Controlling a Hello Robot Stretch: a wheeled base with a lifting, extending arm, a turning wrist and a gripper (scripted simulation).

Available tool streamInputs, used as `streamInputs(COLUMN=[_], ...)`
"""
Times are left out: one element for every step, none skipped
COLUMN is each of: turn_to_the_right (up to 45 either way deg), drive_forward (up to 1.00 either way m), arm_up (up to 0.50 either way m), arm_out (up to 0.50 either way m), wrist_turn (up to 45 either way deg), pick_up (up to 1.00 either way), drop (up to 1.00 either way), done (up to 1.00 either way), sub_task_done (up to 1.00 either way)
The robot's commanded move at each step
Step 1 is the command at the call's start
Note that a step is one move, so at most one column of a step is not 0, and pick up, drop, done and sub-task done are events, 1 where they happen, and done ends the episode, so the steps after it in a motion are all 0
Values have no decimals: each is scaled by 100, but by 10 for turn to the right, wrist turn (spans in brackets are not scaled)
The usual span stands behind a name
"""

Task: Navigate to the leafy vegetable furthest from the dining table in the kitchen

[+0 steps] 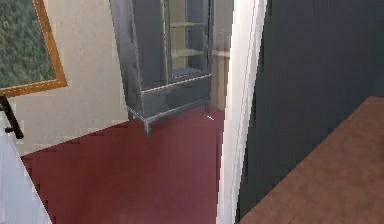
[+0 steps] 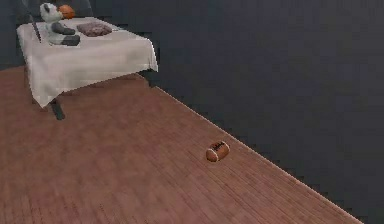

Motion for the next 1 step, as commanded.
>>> streamInputs(turn_to_the_right=[0], drive_forward=[10], arm_up=[0], arm_out=[0], wrist_turn=[0], pick_up=[0], drop=[0], done=[0], sub_task_done=[0])
